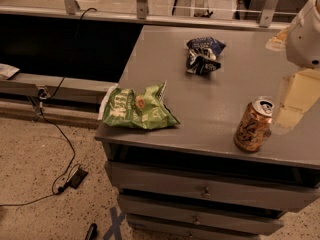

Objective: Move blue chip bag near green jalapeno chip bag

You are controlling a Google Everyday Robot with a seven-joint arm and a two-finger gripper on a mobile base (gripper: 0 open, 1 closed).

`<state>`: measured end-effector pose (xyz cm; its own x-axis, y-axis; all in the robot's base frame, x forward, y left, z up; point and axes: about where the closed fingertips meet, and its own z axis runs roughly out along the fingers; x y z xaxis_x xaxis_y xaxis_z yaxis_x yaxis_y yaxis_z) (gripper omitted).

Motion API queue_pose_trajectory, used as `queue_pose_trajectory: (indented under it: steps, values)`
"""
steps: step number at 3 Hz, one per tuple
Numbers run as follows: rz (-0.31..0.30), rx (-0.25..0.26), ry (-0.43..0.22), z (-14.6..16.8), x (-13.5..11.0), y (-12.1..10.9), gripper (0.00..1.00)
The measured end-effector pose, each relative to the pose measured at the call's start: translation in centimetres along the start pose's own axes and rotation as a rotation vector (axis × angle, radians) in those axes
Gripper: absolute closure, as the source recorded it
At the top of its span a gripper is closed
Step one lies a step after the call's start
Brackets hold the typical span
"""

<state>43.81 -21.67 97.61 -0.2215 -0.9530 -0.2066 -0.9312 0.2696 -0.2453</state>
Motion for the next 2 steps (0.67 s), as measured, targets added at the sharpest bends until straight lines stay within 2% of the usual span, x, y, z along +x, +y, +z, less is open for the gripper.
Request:
queue_pose_trajectory:
  steps: [1,2]
  values:
    - [0.0,0.011,-0.009,0.0,-0.5,-0.4,0.0]
    - [0.014,0.03,-0.073,1.6,-4.4,-4.6,0.0]
